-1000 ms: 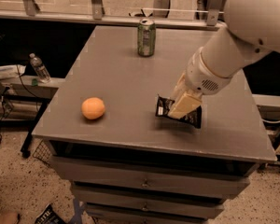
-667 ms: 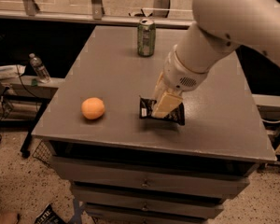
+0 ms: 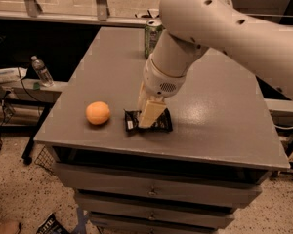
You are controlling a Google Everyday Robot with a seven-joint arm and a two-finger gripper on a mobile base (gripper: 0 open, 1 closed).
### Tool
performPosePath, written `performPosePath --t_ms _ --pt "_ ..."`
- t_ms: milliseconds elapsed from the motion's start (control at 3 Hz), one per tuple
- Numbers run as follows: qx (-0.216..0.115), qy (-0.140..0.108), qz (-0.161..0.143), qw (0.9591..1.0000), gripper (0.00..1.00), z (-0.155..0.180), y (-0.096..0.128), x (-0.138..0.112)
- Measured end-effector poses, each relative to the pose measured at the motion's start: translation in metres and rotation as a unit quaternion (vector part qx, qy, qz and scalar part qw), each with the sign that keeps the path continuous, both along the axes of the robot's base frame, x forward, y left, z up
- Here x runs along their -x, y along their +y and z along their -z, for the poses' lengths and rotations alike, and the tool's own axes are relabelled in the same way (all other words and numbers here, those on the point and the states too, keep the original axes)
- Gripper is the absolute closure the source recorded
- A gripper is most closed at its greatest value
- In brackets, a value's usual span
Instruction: Move rxbar chocolate near orange
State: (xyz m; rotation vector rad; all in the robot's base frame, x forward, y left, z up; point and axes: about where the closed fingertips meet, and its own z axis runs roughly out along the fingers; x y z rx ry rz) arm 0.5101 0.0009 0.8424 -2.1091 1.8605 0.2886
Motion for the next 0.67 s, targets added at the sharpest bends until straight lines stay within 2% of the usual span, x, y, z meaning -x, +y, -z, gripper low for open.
performPosePath --t_ms 333,667 --pt "-0.001 0.01 -0.012 0.9999 1.0 0.0081 0.011 -0.0065" --pt "-0.001 0.01 -0.012 0.9999 1.0 0.008 0.0112 -0.0065"
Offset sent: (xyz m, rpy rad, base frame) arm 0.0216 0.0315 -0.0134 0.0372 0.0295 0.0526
